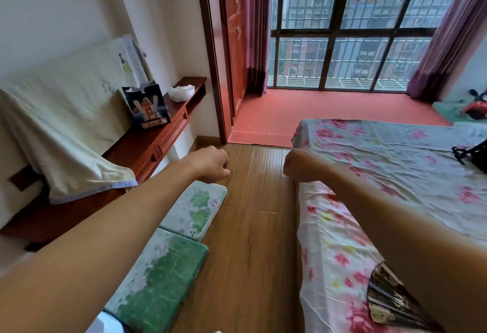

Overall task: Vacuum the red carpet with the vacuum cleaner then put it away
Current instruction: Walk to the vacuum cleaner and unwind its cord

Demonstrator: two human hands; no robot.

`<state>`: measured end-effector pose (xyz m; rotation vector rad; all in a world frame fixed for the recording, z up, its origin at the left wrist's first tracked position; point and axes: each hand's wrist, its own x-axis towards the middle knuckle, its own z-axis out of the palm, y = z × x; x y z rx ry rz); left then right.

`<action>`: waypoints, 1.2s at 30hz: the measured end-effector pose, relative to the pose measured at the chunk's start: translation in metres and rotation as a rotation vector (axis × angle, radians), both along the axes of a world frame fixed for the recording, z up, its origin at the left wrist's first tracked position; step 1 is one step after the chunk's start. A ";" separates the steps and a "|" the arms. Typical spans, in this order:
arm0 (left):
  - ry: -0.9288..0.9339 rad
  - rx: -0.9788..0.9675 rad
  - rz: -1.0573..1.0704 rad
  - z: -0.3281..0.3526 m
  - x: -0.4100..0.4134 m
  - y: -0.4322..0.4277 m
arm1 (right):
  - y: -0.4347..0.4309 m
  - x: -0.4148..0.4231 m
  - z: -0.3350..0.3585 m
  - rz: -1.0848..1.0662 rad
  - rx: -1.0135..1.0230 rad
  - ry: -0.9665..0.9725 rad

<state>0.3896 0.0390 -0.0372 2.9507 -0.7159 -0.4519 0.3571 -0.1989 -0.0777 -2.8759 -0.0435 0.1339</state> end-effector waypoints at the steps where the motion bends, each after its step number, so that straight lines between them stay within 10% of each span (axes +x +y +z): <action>1: -0.004 0.010 -0.008 -0.003 0.016 0.001 | 0.000 0.016 -0.002 -0.009 -0.008 -0.001; 36: -0.043 0.024 -0.192 0.013 0.602 -0.221 | -0.222 0.567 0.007 -0.192 0.016 0.037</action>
